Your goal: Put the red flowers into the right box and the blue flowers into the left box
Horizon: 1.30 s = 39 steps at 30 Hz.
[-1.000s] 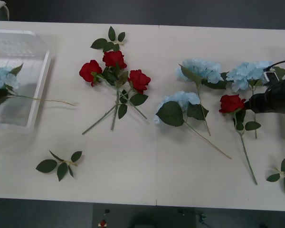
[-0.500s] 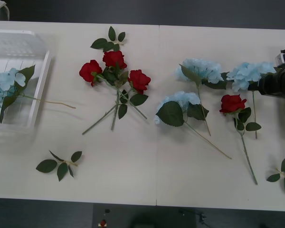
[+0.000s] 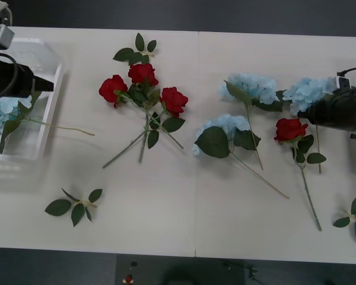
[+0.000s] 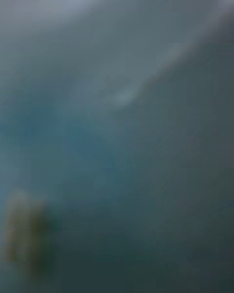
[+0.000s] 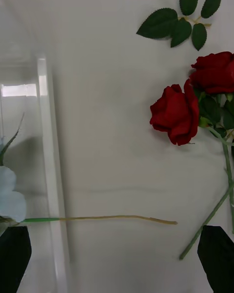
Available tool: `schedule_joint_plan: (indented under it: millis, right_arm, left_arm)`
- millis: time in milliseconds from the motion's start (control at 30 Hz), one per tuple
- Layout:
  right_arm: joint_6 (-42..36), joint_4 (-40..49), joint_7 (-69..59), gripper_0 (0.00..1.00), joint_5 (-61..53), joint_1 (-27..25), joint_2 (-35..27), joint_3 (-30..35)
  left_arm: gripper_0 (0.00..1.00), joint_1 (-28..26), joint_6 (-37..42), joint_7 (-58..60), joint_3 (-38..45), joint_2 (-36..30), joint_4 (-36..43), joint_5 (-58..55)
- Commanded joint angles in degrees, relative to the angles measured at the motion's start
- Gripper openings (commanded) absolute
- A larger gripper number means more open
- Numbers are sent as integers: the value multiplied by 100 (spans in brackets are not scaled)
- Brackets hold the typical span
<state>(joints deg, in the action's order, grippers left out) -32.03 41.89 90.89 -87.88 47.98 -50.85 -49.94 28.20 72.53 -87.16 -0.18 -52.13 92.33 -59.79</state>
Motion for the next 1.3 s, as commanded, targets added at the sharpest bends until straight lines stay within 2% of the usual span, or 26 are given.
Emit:
schedule_joint_plan:
  millis: [33,67,367,567,733,1000,1100,1300]
  right_arm:
    - [39,-128,-36,16,69,159,58,46]
    - [39,-137,-36,0,69,167,67,37]
    - [39,-111,-36,0,69,167,67,37]
    - [48,-102,-36,0,25,176,67,142]
    - [48,30,-36,0,-54,194,-47,380]
    - [48,637,52,0,-256,211,-619,810]
    - [39,1023,113,0,-678,203,-909,810]
    - [-418,1920,992,0,-2875,53,-1594,942]
  left_arm:
    - [100,309,-98,243,-281,485,373,697]
    - [100,361,-107,349,-421,634,373,891]
    - [100,396,-309,1324,-808,1812,356,2226]
    - [100,396,-371,2353,-1107,2304,347,2930]
    - [100,405,-889,3803,-1845,2313,233,3747]
    - [100,766,-1777,5042,-2847,2269,-796,4476]
    - [100,862,-1979,5280,-2979,2278,-1024,4529]
    - [100,1038,-2032,5341,-3005,2304,-1121,4433]
